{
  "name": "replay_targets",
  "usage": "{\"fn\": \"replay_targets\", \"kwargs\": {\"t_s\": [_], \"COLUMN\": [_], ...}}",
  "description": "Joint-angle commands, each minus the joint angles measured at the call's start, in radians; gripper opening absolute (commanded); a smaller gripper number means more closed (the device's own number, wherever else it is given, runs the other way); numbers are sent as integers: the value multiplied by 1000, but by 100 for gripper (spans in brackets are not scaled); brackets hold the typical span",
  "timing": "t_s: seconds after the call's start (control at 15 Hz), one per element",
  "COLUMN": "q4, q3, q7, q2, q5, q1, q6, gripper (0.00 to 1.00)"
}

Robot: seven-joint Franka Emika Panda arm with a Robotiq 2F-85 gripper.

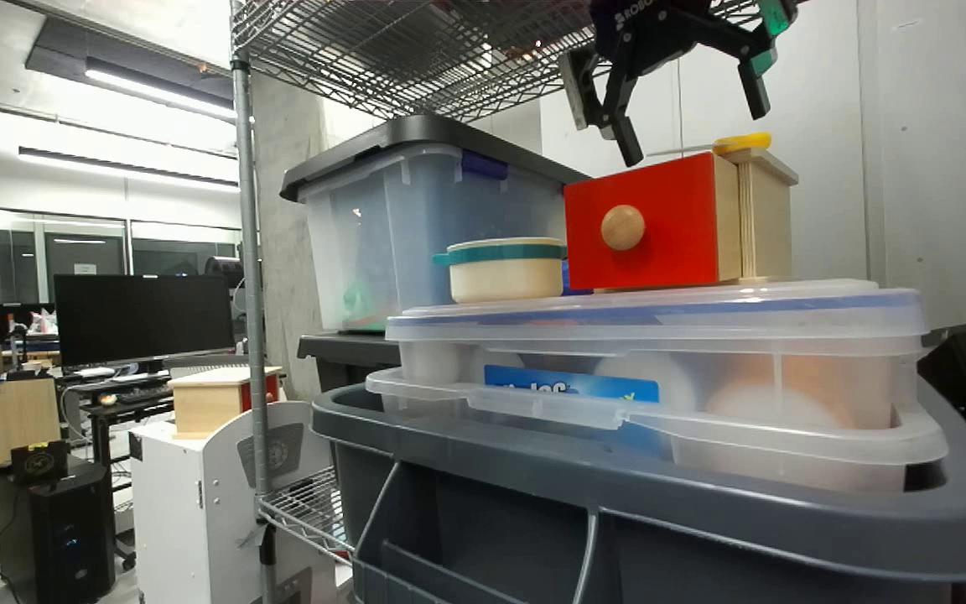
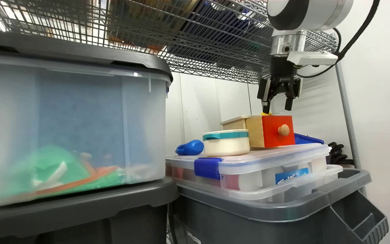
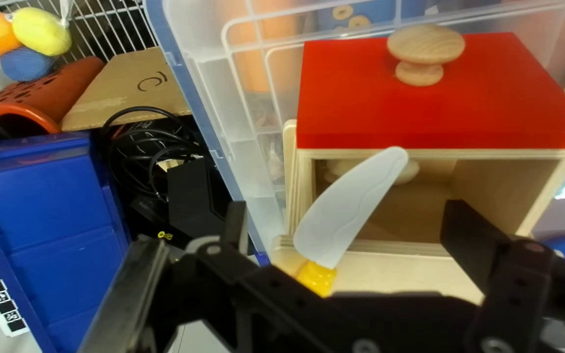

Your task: Put the brown plush, the teddy toy and the white toy in the drawer, and the scissors in the white container

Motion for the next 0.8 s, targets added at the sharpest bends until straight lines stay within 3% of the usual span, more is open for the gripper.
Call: {"fn": "replay_targets", "kwargs": {"t_s": [0.0,0.33,0.4,0.47,0.67,0.73], "q4": [17,23,25,26,27,26], "q3": [-2,-2,-2,-2,-2,-3], "q7": [-6,-7,-6,-6,-7,-8], "q2": [14,20,21,21,19,19], "q5": [16,15,14,14,14,14], "q1": [-2,-2,-2,-2,-3,-3], "q6": [2,-2,-4,-4,-4,-3], "gripper": [100,78,79,73,75,68]}}
